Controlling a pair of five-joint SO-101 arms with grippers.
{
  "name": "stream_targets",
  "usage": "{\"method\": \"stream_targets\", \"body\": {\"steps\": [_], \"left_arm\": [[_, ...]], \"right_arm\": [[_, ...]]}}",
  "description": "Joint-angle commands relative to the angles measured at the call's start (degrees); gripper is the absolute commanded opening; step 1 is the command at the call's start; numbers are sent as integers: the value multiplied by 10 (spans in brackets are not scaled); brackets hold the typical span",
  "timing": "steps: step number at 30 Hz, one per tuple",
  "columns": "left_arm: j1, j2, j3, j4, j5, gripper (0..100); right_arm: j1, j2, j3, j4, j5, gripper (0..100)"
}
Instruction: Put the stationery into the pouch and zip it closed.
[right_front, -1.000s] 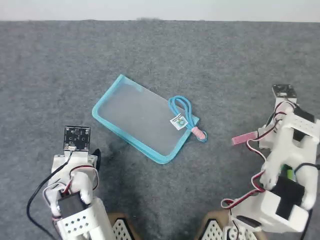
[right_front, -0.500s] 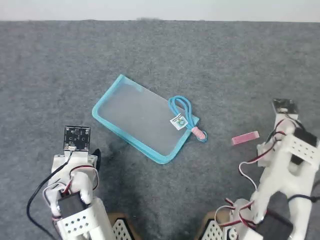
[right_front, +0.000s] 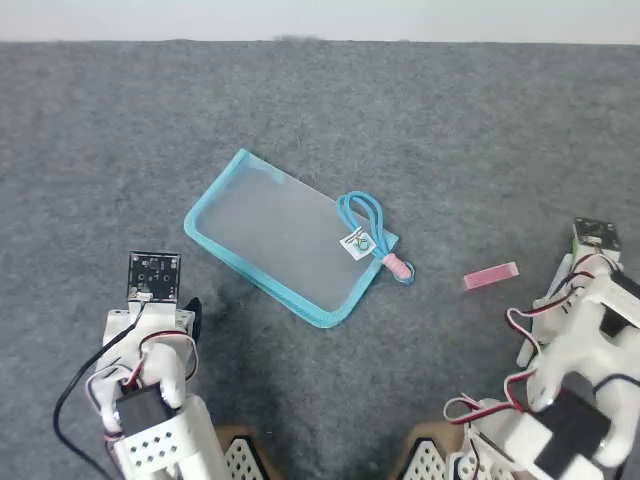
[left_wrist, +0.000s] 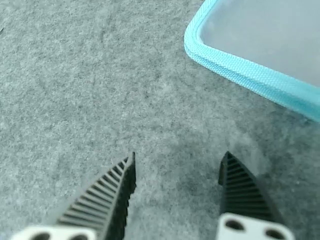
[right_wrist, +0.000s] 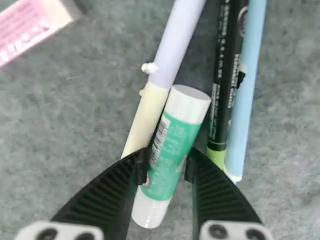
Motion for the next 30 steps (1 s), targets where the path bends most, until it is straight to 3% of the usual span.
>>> {"method": "stream_targets", "body": {"steps": [1, 7, 15, 22, 30], "left_arm": [[3, -8, -3, 4, -5, 251], [3, -8, -3, 4, -5, 251], [4, -8, -3, 4, -5, 251], [4, -8, -3, 3, -5, 251], [3, -8, -3, 3, -5, 251]], "right_arm": [[6, 51, -3, -22, 25, 133], [10, 61, -27, -19, 26, 9], [-20, 61, -187, 124, -9, 11], [-181, 61, -314, 227, -102, 11], [-396, 68, -317, 204, -201, 16]]}}
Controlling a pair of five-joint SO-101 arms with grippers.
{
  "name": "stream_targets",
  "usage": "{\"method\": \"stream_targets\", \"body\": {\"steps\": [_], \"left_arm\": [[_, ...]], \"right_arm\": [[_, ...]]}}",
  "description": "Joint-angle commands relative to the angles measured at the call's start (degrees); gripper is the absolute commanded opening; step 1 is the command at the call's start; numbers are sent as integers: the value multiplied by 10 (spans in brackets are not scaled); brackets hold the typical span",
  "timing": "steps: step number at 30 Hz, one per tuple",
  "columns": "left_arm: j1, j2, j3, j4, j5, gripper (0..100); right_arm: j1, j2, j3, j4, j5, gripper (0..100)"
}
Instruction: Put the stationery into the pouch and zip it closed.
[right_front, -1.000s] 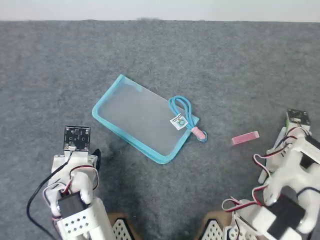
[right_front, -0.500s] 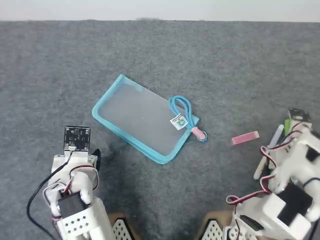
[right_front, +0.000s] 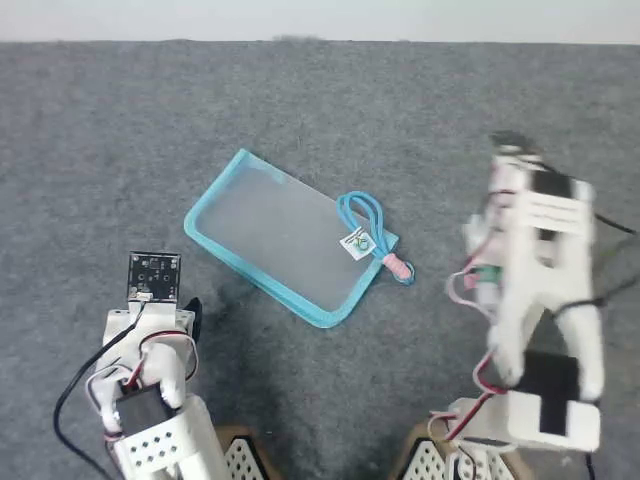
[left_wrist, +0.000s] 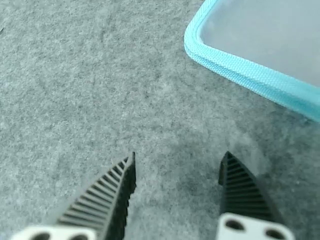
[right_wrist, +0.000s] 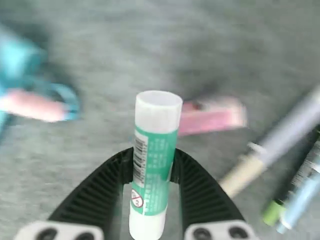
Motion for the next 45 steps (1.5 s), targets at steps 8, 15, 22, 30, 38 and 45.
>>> {"method": "stream_targets", "body": {"steps": [8, 15, 22, 30, 38, 45], "left_arm": [[3, -8, -3, 3, -5, 251], [3, -8, -3, 3, -5, 251], [4, -8, -3, 2, -5, 251], [4, -8, -3, 3, -5, 251], [3, -8, -3, 4, -5, 251], [3, -8, -3, 4, -5, 251]], "right_arm": [[-88, -12, -12, -15, -34, 195], [-35, -15, -6, -4, 11, 186], [145, -9, 64, -61, 102, 139], [149, -9, 185, -158, 125, 112], [248, -8, 217, -189, 190, 112], [311, -10, 214, -193, 241, 112]]}}
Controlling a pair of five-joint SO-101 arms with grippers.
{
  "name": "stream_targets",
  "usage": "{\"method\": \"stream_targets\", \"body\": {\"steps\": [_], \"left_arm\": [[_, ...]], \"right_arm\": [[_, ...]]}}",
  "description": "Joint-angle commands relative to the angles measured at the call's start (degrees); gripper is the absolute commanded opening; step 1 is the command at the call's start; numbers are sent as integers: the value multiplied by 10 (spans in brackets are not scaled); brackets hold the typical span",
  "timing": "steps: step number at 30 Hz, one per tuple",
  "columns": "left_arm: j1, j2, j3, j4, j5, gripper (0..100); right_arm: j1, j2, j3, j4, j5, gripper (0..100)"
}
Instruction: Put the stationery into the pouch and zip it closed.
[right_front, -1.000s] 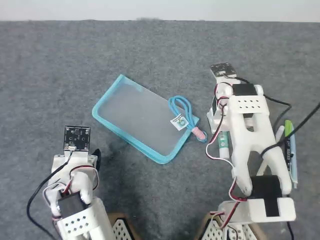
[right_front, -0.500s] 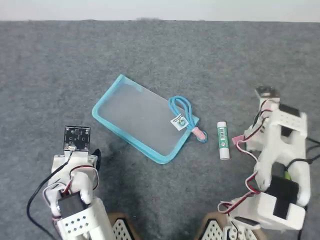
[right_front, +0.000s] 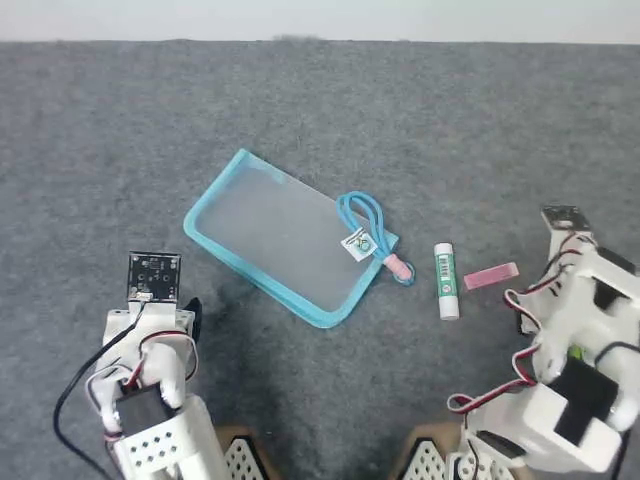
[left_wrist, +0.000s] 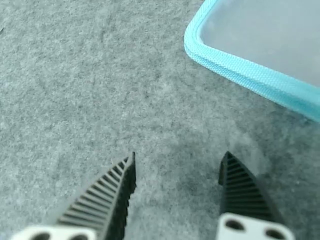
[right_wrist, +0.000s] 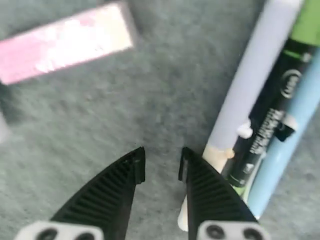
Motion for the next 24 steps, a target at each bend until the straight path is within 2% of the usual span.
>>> {"method": "stream_targets", "body": {"steps": [1, 6, 10, 18, 21, 24], "left_arm": [[3, -8, -3, 4, -5, 251], [3, -8, -3, 5, -5, 251], [3, -8, -3, 4, -5, 251], [3, -8, -3, 3, -5, 251], [3, -8, -3, 3, -5, 251], [3, -8, -3, 3, -5, 251]], "right_arm": [[20, -11, -11, -8, 18, 112], [15, -15, -105, 68, -11, 114], [-40, -15, -193, 153, -54, 117], [-236, -4, -224, 185, -290, 117], [-256, 16, -225, 175, -380, 117], [-244, 55, -224, 153, -437, 137]]}}
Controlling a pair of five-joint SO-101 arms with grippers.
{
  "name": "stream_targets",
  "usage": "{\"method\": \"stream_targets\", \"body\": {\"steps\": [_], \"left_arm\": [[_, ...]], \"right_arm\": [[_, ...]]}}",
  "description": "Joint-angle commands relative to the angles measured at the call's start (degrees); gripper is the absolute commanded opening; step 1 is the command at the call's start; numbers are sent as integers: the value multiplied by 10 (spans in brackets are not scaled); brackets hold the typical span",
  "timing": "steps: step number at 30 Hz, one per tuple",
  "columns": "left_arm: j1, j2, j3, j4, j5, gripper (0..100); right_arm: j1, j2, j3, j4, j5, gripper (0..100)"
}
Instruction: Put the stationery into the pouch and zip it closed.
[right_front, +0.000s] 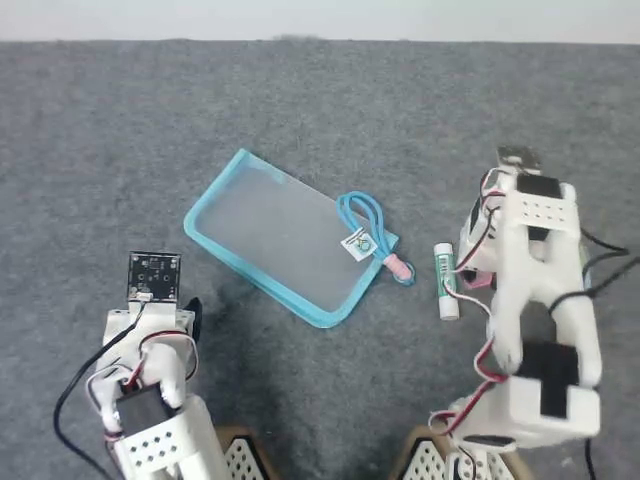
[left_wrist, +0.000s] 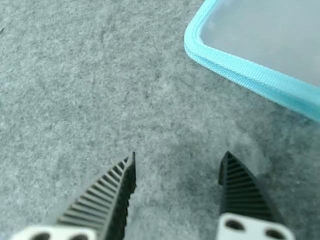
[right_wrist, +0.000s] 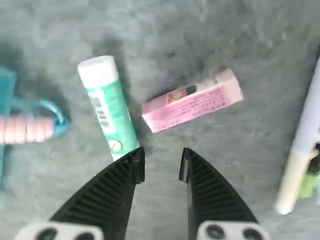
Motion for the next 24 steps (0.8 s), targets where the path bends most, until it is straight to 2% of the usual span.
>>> {"method": "stream_targets", "body": {"steps": [1, 5, 10, 20, 22, 24], "left_arm": [[3, -8, -3, 3, -5, 251], [3, -8, -3, 3, -5, 251], [4, -8, -3, 3, -5, 251], [4, -8, -3, 4, -5, 251], [4, -8, -3, 4, -5, 251], [4, -8, -3, 4, -5, 251]], "right_arm": [[15, 27, -28, -22, -69, 157], [36, 81, -31, -51, -76, 214], [34, 118, -32, -95, -76, 184], [51, 46, -38, -75, -73, 167], [47, 14, -47, -66, -33, 166], [36, -8, -49, -74, 57, 165]]}}
